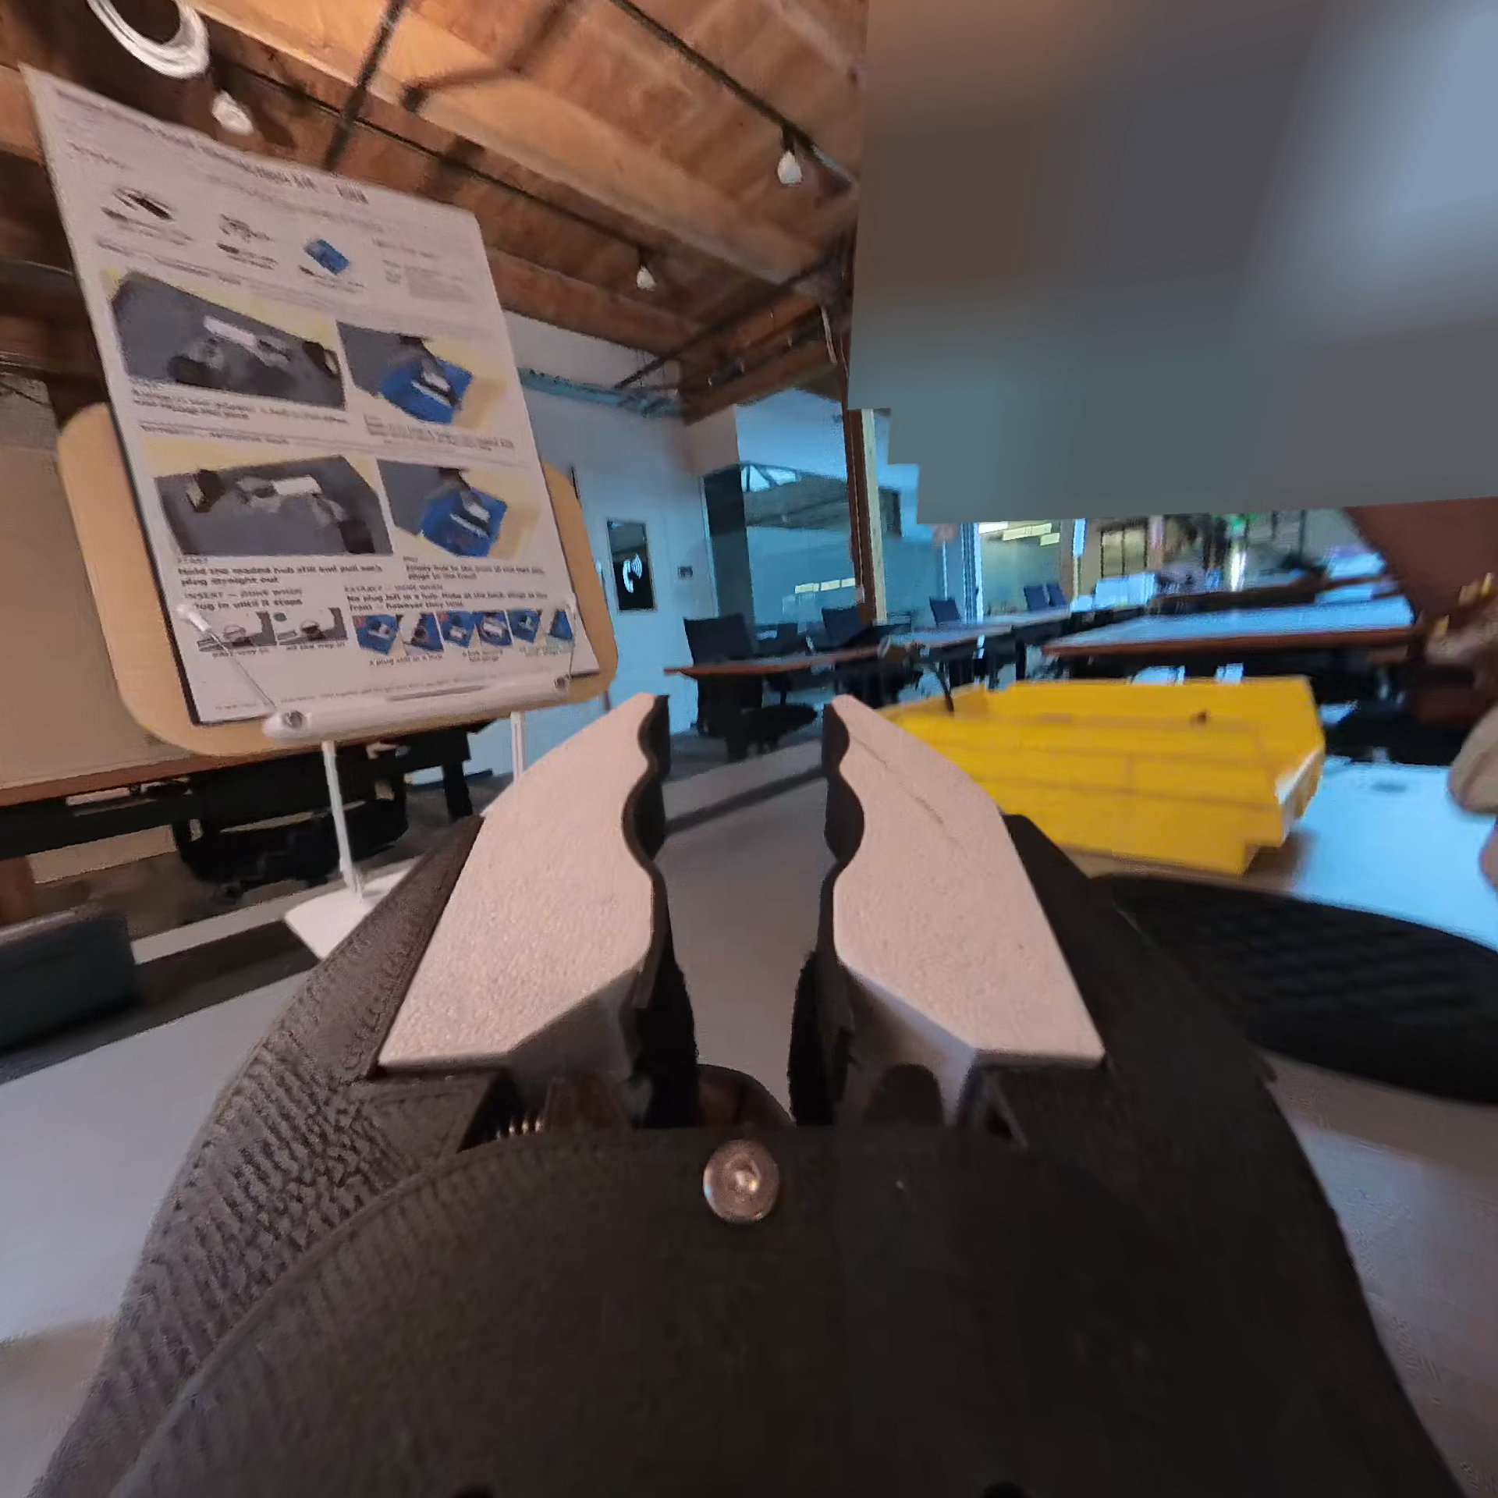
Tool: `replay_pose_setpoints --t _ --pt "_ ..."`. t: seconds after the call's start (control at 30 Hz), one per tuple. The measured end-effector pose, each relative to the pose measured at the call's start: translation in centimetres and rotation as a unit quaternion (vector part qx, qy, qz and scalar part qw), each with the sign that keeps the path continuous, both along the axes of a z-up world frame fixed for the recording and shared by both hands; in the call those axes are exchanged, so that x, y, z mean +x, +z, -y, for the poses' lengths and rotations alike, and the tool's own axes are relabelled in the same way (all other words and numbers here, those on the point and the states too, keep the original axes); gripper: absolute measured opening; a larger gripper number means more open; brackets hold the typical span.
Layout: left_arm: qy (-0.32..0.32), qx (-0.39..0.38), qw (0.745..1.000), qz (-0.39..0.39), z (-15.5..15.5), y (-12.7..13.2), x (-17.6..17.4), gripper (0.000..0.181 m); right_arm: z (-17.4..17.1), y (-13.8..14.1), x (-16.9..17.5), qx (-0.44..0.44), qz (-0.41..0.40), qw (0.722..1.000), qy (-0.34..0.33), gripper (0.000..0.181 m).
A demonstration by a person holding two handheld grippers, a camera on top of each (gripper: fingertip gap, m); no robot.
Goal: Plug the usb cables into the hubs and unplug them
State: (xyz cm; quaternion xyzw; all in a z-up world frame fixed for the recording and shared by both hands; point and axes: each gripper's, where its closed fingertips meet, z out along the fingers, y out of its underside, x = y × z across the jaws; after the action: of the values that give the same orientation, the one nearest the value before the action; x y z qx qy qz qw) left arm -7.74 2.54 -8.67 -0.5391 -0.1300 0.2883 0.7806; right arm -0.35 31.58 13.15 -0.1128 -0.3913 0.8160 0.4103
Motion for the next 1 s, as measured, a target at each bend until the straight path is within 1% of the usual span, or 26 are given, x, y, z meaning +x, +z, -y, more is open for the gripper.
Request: replay_pose_setpoints --t 0.03,0.1,0.2,0.3,0.37,0.4,0.43,0.57,0.63,0.73,0.8,0.87,0.93,1.0 --pt "0.006 -0.017 1.000 0.001 -0.4 -0.8 -0.2 0.036 -1.6 0.1 -0.2 0.018 0.009 0.999 -0.038 0.011" --pt "0.002 -0.044 0.999 -0.001 -1.1 -1.4 -0.1 0.036 -4.6 -0.7 -1.0 0.063 0.048 0.990 -0.113 0.012" --pt "-0.001 -0.054 0.999 -0.007 -1.4 -1.6 0.1 0.035 -9.0 -2.6 -2.0 0.125 0.098 0.963 -0.216 0.011" --pt "0.004 -0.049 0.999 0.000 -1.2 -1.6 -0.1 0.034 -12.5 -5.0 -3.3 0.176 0.145 0.931 -0.284 0.011" --pt "0.010 -0.040 0.999 -0.003 -0.9 -1.4 -0.3 0.034 -13.9 -6.6 -4.4 0.202 0.163 0.916 -0.306 0.011" --pt "0.013 -0.036 0.999 -0.005 -0.8 -1.3 -0.4 0.034 -14.2 -7.2 -4.9 0.207 0.166 0.915 -0.303 0.011" --pt "0.015 -0.034 0.999 -0.007 -0.8 -1.3 -0.4 0.034 -14.2 -7.7 -5.4 0.205 0.169 0.920 -0.287 0.011" --pt "0.019 -0.044 0.999 -0.005 -0.8 -1.6 -0.7 0.034 -13.0 -9.6 -7.3 0.169 0.188 0.953 -0.167 0.012" --pt "0.020 -0.047 0.999 -0.005 -0.8 -1.8 -0.7 0.034 -12.2 -10.1 -8.2 0.166 0.175 0.964 -0.114 0.012" --pt "0.019 -0.047 0.999 -0.001 -0.9 -1.9 -0.8 0.034 -11.0 -10.4 -9.1 0.154 0.132 0.979 -0.020 0.012" --pt "0.018 -0.048 0.999 0.000 -0.8 -1.9 -0.9 0.034 -11.2 -10.2 -9.5 0.106 0.101 0.989 0.030 0.011" --pt "0.018 -0.047 0.999 0.002 -0.8 -2.0 -1.0 0.034 -12.2 -10.1 -9.7 0.041 0.069 0.995 0.061 0.011" --pt "0.017 -0.047 0.999 0.004 -0.8 -2.0 -1.0 0.034 -13.9 -10.4 -9.9 -0.034 0.038 0.996 0.077 0.011" --pt "0.016 -0.045 0.999 0.005 -0.8 -2.0 -1.0 0.033 -16.0 -11.2 -10.2 -0.102 0.023 0.992 0.064 0.012"
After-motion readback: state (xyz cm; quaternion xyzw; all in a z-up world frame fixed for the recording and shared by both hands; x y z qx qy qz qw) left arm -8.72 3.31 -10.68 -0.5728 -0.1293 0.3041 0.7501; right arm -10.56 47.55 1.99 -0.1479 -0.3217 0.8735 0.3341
